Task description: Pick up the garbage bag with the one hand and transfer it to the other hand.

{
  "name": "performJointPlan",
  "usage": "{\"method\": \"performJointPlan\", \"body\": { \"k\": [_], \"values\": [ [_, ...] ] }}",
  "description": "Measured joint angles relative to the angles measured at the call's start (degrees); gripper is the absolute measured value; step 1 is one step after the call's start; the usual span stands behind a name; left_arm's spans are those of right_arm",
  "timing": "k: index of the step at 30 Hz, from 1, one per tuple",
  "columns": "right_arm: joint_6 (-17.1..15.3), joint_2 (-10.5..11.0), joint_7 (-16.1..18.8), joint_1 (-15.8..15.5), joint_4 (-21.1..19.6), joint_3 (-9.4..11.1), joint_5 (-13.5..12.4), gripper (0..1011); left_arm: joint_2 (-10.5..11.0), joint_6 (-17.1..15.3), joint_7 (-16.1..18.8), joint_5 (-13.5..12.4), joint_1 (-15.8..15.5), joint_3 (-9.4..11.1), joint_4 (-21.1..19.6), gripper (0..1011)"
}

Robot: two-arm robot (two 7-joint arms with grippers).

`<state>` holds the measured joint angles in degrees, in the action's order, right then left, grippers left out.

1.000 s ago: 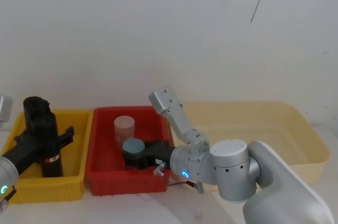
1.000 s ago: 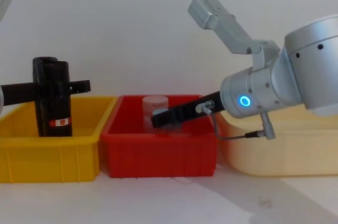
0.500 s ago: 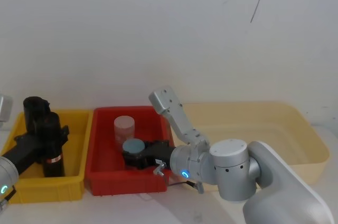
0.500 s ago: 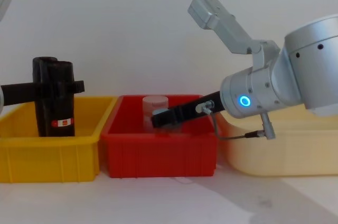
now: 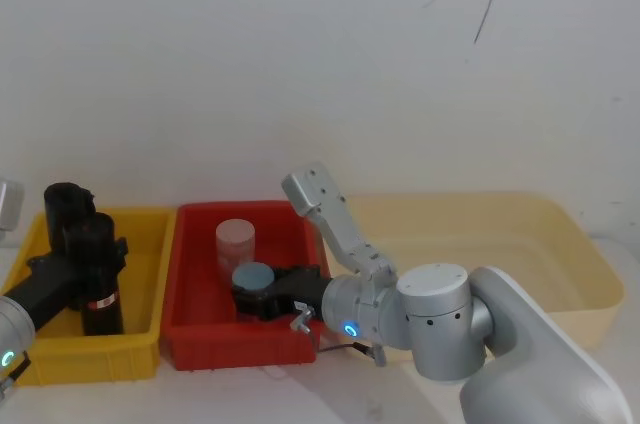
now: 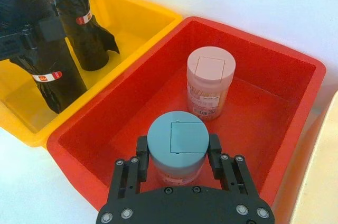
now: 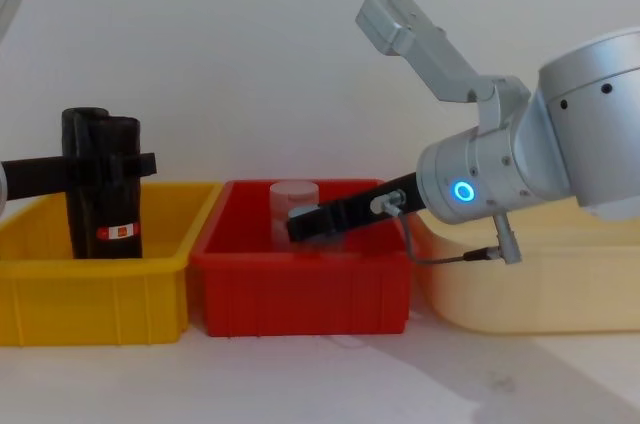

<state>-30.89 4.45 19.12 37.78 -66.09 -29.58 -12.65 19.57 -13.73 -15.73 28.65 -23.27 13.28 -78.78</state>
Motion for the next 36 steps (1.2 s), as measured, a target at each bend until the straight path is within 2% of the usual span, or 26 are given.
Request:
{"method": "performJointPlan", "body": {
  "k": [12,18,27,36],
  "values": [
    [0.6,0.1,0.5,-0.3,-0.7,0.4,-0.2,655,0.1,-0.1,-0.1,0.2,-0.2,0.1,-0.1,452],
    [1.4,0.5,1.3,-0.7,-2.6,1.7,-1.4,655,0.3,-0.7,-0.7,0.7,-1.3,0.4,-0.8,452],
    [1.9,1.0,2.5,-1.1,-6.3,5.1,-4.8,655,0.2,-1.4,-2.3,1.4,-4.5,1.2,-1.6,452],
    [2.6,1.4,1.1,-1.2,-9.9,9.6,-7.4,655,-0.6,-1.6,-6.4,1.9,-11.2,3.5,-0.3,452]
  ]
}}
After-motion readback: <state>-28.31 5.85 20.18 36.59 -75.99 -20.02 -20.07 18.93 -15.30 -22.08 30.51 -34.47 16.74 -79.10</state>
